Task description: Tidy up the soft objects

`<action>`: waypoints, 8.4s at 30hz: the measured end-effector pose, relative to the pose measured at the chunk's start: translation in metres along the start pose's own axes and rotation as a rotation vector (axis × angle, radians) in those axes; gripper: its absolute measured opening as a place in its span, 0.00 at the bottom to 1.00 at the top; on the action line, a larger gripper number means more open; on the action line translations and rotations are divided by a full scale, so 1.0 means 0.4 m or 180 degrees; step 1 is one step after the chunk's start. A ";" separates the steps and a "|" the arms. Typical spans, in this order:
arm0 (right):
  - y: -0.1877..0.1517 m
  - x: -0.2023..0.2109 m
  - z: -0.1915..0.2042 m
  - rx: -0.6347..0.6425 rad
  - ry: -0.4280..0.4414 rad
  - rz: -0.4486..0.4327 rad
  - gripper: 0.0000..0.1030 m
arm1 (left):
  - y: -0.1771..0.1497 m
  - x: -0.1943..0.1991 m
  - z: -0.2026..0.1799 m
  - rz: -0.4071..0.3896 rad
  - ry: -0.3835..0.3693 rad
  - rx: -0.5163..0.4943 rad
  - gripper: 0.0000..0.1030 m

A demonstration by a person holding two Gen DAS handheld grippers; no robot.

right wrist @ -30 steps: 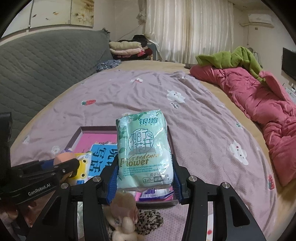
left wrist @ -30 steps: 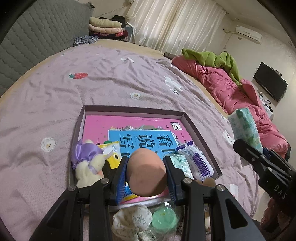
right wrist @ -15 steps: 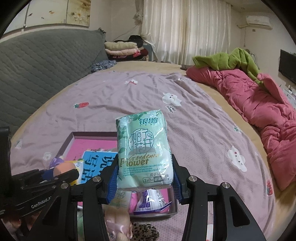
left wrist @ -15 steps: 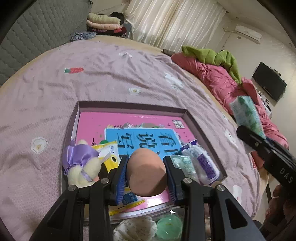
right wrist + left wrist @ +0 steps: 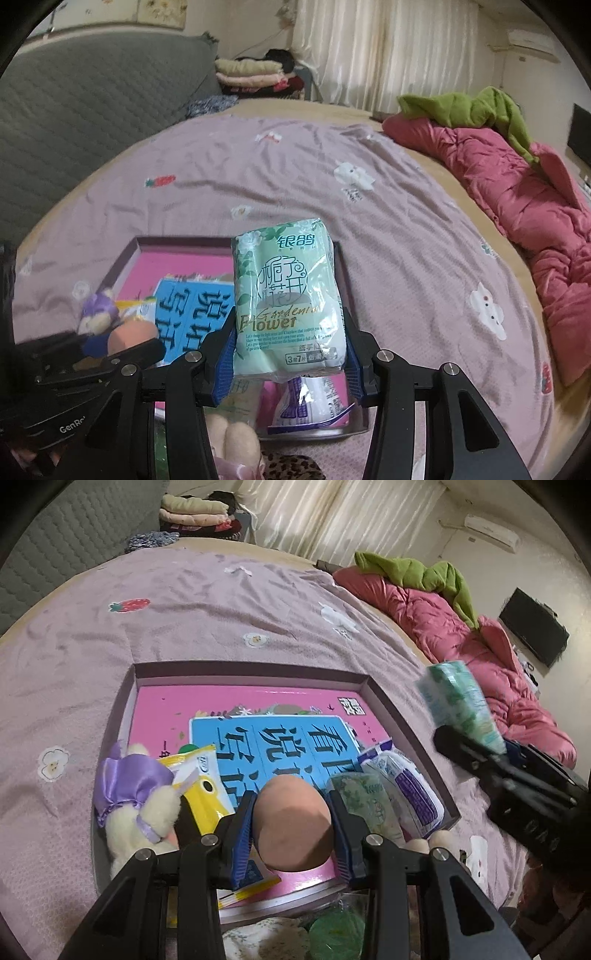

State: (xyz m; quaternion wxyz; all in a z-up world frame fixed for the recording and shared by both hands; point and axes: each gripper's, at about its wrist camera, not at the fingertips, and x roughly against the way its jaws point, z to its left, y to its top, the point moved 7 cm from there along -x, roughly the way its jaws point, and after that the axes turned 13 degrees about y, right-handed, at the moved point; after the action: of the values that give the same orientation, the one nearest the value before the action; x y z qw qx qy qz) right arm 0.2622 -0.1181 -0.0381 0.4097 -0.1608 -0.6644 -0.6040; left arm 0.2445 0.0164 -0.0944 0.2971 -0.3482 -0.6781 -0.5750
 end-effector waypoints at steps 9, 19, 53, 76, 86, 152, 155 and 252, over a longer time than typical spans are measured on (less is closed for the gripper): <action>-0.039 -0.045 -0.003 -0.0100 0.0102 0.0224 0.49 | -0.016 -0.012 -0.019 0.0164 -0.0095 -0.0100 0.37; -0.056 -0.059 0.008 -0.0027 0.0153 0.0386 0.49 | -0.033 -0.021 -0.027 0.0407 -0.0233 -0.0148 0.37; -0.103 -0.105 0.031 -0.0019 0.0289 0.0819 0.52 | -0.062 -0.044 -0.036 0.0626 -0.0170 -0.0317 0.37; -0.072 -0.004 0.025 0.0064 0.0095 0.0477 0.62 | -0.065 -0.046 -0.041 0.0624 -0.0100 -0.0266 0.37; -0.080 0.014 0.021 0.0014 0.0094 0.0453 0.67 | -0.065 -0.044 -0.036 0.0646 -0.0100 -0.0235 0.39; -0.059 0.253 0.026 -0.0175 0.0367 -0.0133 0.72 | -0.077 0.266 0.035 0.0204 0.0300 0.0233 0.60; -0.061 0.267 0.020 -0.0207 0.0382 -0.0162 0.72 | -0.073 0.283 0.034 0.0156 0.0326 0.0233 0.60; -0.316 0.276 0.102 0.0076 0.0647 0.0078 0.73 | -0.330 0.233 0.019 0.0713 0.0370 0.0114 0.60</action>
State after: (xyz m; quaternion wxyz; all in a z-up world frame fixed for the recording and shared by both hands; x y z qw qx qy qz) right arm 0.0907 -0.1387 -0.0388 0.4842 -0.1019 -0.6246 -0.6042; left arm 0.0829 0.0235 -0.0962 0.4044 -0.3824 -0.6269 -0.5452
